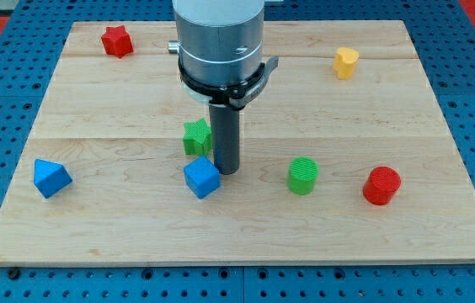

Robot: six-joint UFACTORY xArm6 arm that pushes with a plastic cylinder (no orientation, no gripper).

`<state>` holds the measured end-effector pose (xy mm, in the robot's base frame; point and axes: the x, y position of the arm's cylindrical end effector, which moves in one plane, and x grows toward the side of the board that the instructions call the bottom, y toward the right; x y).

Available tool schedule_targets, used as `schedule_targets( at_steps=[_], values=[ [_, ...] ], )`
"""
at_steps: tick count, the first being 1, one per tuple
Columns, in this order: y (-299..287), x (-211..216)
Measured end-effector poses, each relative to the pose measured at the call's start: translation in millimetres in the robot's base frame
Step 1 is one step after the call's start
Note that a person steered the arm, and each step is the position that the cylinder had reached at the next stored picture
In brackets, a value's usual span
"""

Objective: Push the green circle towards the bottom center of the board

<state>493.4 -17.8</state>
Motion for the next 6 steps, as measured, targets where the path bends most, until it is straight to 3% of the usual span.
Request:
schedule_targets(
  at_steps=[3,6],
  values=[
    [6.4,-22.6],
    [114.9,-31.1]
  ],
)
